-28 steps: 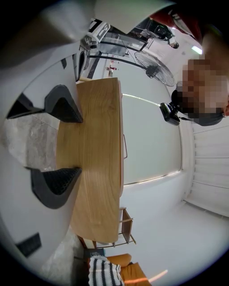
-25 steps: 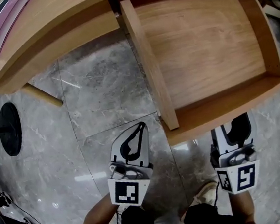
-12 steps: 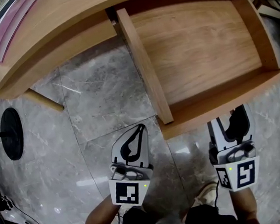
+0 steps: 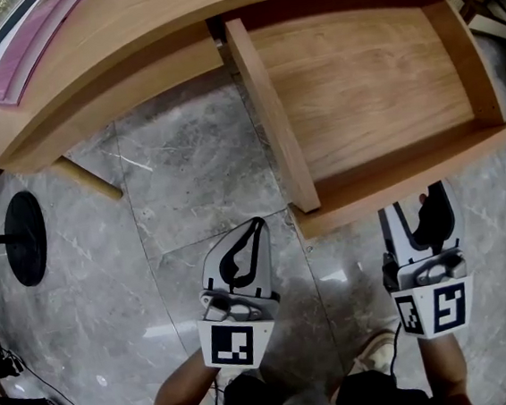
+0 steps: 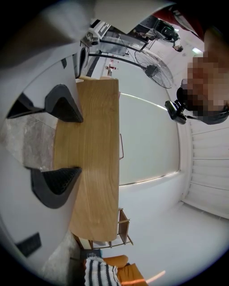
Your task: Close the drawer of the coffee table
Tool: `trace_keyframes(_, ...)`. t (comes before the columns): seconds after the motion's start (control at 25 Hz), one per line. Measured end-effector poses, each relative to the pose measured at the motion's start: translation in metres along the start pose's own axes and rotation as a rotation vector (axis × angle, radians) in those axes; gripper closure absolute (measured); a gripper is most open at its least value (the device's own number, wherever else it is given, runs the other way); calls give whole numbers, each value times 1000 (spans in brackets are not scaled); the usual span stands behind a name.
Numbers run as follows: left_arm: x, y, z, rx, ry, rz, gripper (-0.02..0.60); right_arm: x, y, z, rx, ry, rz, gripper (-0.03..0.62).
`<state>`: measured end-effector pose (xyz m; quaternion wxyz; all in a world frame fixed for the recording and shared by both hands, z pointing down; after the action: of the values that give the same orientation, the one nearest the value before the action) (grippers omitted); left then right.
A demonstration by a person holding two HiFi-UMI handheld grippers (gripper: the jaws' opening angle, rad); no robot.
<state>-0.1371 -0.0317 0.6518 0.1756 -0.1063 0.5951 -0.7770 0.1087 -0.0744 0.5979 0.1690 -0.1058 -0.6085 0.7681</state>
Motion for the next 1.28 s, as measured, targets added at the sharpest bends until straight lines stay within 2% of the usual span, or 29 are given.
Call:
trace_keyframes(0.44,5,1,-2,3,14,7,574,-1,19,20,-19,-3,2,292)
trace_keyframes(0.64,12,1,5,32,12,-9,574,-1,26,30,-21,-4,-6,292)
trace_keyframes(0.92,15,2,6,20,10,-29,574,-4,37,48,-13,-2,0,292)
trace_keyframes(1.28,28,5,7,21,28,-16,574,-5,52,80,-18,-12,-11,292)
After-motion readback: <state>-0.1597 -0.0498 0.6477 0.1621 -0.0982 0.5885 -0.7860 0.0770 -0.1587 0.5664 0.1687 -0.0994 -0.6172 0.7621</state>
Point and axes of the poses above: the fingertips, and each gripper's own axes: z forward along the fingers, x to its left, y out of its top, the point moved 8 cm from there along -z, backward along the fingers, and after that the axes turned 13 degrees about x, right-handed, at the moved point
